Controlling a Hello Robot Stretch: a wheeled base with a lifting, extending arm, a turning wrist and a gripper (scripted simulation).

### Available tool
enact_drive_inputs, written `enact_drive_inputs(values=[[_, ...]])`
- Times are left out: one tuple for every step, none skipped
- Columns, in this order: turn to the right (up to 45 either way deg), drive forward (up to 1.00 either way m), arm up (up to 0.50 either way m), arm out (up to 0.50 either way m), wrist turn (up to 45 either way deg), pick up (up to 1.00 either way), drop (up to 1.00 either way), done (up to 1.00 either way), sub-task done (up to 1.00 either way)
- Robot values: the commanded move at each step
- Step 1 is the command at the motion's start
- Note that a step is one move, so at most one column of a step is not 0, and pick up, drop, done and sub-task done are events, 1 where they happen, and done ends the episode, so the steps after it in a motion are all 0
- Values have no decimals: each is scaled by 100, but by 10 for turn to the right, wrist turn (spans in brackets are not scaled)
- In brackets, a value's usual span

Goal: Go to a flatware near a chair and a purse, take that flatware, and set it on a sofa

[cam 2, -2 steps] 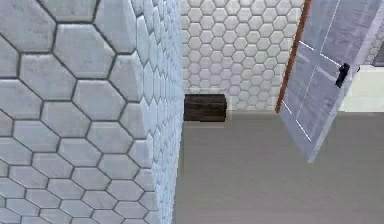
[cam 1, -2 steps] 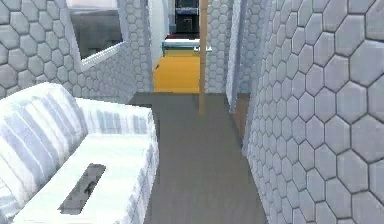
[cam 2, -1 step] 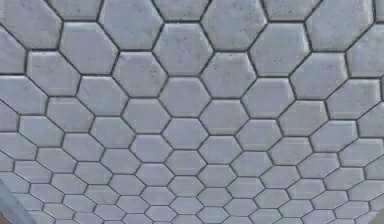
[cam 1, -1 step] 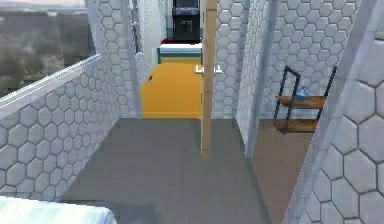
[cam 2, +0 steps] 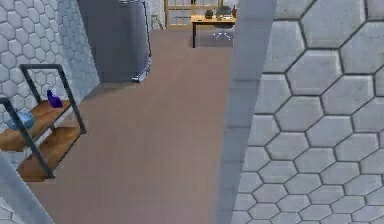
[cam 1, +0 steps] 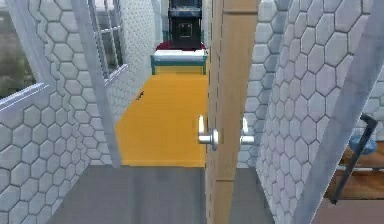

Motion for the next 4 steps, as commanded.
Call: enact_drive_inputs(values=[[150, 0, 0, 0, 0, 0, 0, 0, 0], [0, 15, 0, 0, 0, 0, 0, 0, 0], [450, 0, 0, 0, 0, 0, 0, 0, 0], [300, 0, 0, 0, 0, 0, 0, 0, 0]])
